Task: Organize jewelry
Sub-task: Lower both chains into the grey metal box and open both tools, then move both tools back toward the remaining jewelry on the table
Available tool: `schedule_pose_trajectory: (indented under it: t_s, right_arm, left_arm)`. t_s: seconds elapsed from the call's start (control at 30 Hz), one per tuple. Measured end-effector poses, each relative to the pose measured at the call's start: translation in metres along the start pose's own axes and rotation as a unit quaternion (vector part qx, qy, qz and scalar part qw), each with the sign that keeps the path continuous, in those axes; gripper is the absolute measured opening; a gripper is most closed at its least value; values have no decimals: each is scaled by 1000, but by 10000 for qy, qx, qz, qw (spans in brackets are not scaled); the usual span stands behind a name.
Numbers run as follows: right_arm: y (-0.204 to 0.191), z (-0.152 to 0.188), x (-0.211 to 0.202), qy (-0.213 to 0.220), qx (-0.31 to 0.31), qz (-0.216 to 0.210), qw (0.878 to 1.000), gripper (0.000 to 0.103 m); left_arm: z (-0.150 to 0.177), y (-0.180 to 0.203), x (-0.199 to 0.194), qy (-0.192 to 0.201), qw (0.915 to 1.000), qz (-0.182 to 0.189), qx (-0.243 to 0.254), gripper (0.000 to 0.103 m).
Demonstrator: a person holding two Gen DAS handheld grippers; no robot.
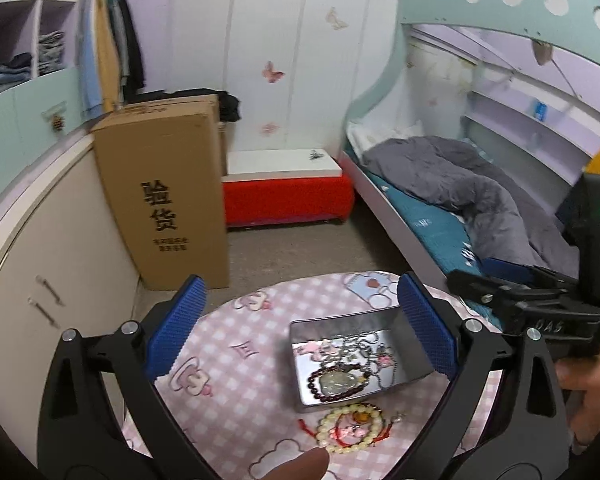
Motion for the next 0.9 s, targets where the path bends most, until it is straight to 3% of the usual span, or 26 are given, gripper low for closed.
schedule_pose_trajectory:
  t_s: [0.57,0.9]
  right_arm:
    - [-18,3,-103,1185,-425,91,9920,96]
    - [-17,36,-136,1420,-444,241,9886,96]
  left_arm:
    - [25,-7,-73,491,9982,-335,-104,94]
    - [57,5,-94,448,9982,-394,-34,94]
Point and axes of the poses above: each gripper's, at about its wrist camera, not at the fingertips, and x roughly the way its jaws point, y to its right, z to its underside, the point moved 5 cm from there along x, roughly the way its jaws point, and after that the axes turned 13 degrees about x, right-handed, at the moved point
